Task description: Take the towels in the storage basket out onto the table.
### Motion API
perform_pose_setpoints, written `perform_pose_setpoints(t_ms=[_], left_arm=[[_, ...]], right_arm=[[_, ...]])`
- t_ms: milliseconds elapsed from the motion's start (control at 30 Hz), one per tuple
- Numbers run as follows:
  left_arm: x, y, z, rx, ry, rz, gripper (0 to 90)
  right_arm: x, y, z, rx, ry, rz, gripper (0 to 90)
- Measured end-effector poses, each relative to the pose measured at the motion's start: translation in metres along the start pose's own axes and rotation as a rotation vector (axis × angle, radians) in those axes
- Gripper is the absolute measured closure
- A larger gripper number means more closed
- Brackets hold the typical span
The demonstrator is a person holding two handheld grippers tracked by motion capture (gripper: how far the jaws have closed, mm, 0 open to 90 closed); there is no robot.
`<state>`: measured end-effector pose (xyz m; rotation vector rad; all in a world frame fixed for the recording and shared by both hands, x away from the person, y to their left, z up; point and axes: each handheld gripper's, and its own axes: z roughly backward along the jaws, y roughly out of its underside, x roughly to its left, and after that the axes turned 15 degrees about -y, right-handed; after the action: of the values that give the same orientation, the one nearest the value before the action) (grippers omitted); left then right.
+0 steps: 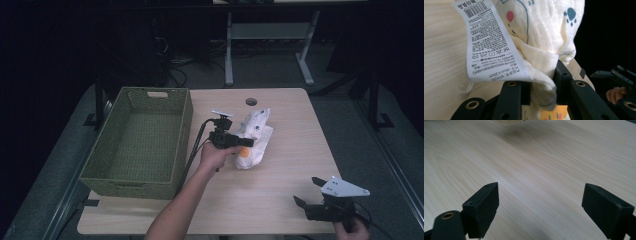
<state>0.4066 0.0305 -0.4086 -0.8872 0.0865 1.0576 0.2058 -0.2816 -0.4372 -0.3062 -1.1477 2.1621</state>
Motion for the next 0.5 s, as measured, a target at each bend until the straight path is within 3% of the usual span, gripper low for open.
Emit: perform_pose_setpoints(t_ms=[500], left_arm=[[0.012, 0.004, -0.018, 0.045, -0.042, 0.026, 71.4]], right_arm=[[0.001, -0.001, -0.002, 0.004, -0.006, 0.003, 13.9]])
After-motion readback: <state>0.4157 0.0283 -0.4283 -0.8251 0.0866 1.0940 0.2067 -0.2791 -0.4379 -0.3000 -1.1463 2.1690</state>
